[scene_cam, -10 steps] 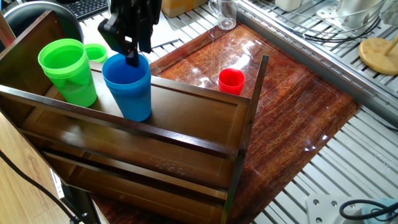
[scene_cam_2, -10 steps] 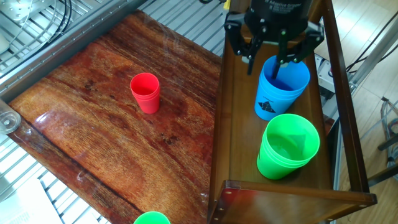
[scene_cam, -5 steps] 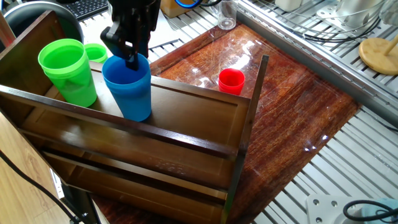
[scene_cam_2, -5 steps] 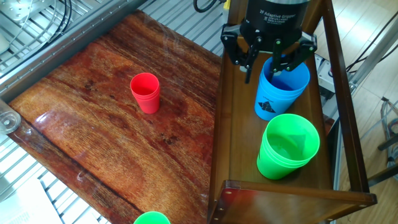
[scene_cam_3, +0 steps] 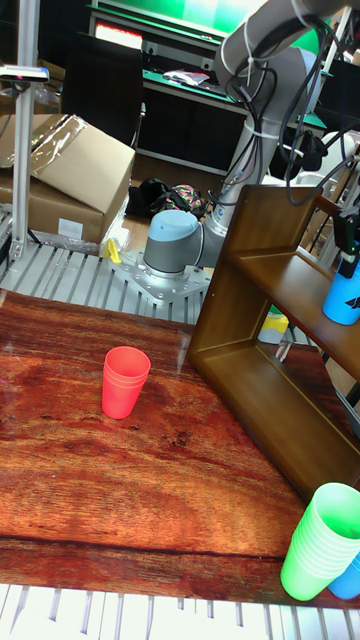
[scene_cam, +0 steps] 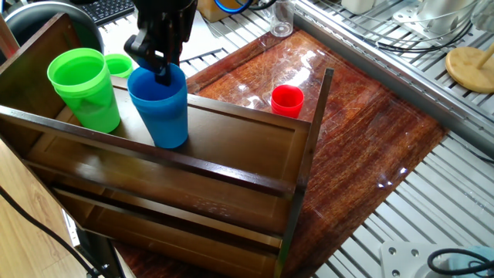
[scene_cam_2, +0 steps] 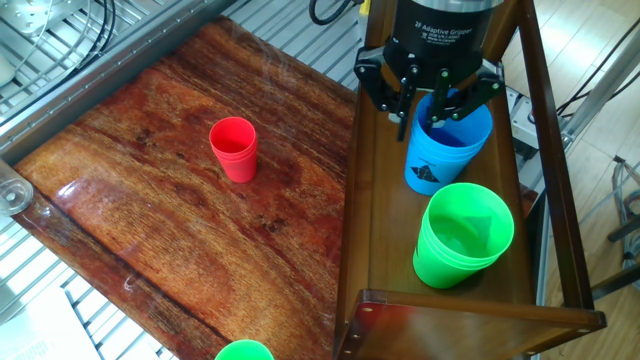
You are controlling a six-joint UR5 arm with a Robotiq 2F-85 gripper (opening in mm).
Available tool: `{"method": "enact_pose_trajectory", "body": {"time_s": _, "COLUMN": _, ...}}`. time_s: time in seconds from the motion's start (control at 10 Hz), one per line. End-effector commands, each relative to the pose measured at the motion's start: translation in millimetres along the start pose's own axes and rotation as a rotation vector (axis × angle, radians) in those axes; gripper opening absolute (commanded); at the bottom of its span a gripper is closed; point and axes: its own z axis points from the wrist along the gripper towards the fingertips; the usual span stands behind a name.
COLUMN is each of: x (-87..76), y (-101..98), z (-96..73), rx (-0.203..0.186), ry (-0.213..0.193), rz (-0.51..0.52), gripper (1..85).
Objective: Take the cups off the shelf and stack them together
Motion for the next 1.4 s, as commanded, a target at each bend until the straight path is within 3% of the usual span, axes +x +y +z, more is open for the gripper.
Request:
{"method": "enact_pose_trajectory", "body": {"time_s": 0.0, "x": -2.3, "y": 1.6, "z": -0.2, "rx": -0.007, "ry": -0.009, "rz": 0.016, "gripper": 17.3}}
{"method": "enact_pose_trajectory", "body": {"time_s": 0.2, "x": -0.1, "y": 0.4, "z": -0.5, "rx": -0.001, "ry": 0.0, "rz": 0.041, "gripper": 1.3}}
{"method": "enact_pose_trajectory", "body": {"time_s": 0.4, "x": 6.9, "y": 3.3, "z": -7.4, "rx": -0.011, "ry": 0.029, "rz": 0.037, "gripper": 1.3}}
{"method": "enact_pose_trajectory", "body": {"time_s": 0.6, "x": 15.0, "y": 2.9, "z": -25.2, "rx": -0.011, "ry": 0.081, "rz": 0.01, "gripper": 1.3}}
{"method": "enact_pose_trajectory", "body": {"time_s": 0.8, "x": 22.9, "y": -17.2, "z": -40.3, "rx": 0.037, "ry": 0.118, "rz": -0.09, "gripper": 1.3}}
{"method": "enact_pose_trajectory", "body": {"time_s": 1.0, "x": 29.1, "y": -32.9, "z": -46.1, "rx": 0.064, "ry": 0.13, "rz": -0.176, "gripper": 1.3}}
{"method": "enact_pose_trajectory", "body": {"time_s": 1.3, "x": 34.4, "y": -74.2, "z": -49.6, "rx": 0.16, "ry": 0.143, "rz": -0.361, "gripper": 1.3}}
